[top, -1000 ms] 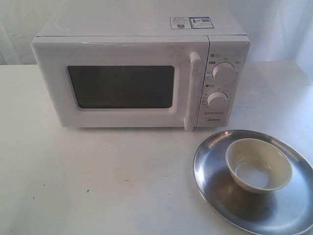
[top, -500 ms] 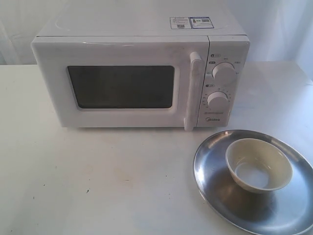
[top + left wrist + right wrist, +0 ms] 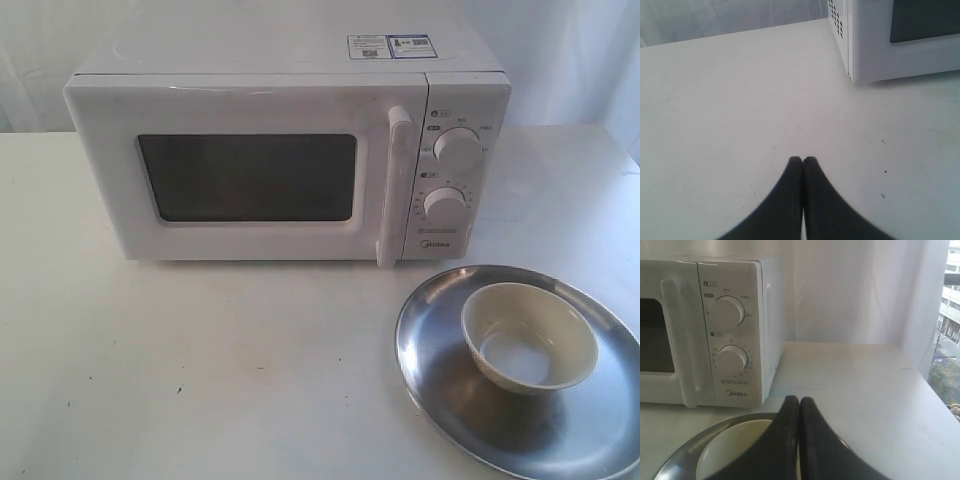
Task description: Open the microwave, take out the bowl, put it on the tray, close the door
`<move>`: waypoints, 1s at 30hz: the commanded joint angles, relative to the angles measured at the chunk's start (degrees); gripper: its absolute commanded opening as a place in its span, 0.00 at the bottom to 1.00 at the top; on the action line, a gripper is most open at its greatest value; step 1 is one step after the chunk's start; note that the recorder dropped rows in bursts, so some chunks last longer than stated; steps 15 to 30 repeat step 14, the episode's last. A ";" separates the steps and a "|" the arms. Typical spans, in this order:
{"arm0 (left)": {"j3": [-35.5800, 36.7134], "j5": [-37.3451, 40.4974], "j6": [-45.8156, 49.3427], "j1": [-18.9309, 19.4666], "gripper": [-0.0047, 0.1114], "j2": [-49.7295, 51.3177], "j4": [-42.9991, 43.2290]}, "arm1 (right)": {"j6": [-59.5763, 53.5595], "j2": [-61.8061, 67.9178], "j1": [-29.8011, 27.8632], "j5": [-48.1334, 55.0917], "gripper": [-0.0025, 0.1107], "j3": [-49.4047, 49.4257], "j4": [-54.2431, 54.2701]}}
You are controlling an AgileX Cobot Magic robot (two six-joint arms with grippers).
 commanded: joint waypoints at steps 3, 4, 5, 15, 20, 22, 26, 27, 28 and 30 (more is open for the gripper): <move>0.19 -0.07 -0.33 -0.05 0.04 -0.12 -0.21 | 0.40 -0.36 -0.34 -0.11 0.02 0.30 0.12; 0.19 -0.07 -0.33 -0.05 0.04 -0.12 -0.21 | 0.52 -0.36 -0.34 -0.11 0.02 0.30 0.12; 0.19 -0.07 -0.33 -0.05 0.04 -0.12 -0.21 | 0.52 -0.36 -0.34 -0.11 0.02 0.30 0.12; 0.19 -0.07 -0.33 -0.05 0.04 -0.12 -0.21 | 0.52 -0.36 -0.34 -0.11 0.02 0.30 0.12; 0.19 -0.07 -0.33 -0.05 0.04 -0.12 -0.21 | 0.52 -0.36 -0.34 -0.11 0.02 0.30 0.12; 0.19 -0.07 -0.33 -0.05 0.04 -0.12 -0.21 | 0.52 -0.36 -0.34 -0.11 0.02 0.30 0.12; 0.19 -0.07 -0.33 -0.05 0.04 -0.12 -0.21 | 0.52 -0.36 -0.34 -0.11 0.02 0.30 0.12; 0.19 -0.07 -0.33 -0.05 0.04 -0.12 -0.21 | 0.52 -0.36 -0.34 -0.11 0.02 0.30 0.12; 0.19 -0.07 -0.33 -0.05 0.04 -0.12 -0.21 | 0.52 -0.36 -0.34 -0.11 0.02 0.30 0.12; 0.19 -0.07 -0.33 -0.05 0.04 -0.12 -0.21 | 0.52 -0.36 -0.34 -0.11 0.02 0.30 0.12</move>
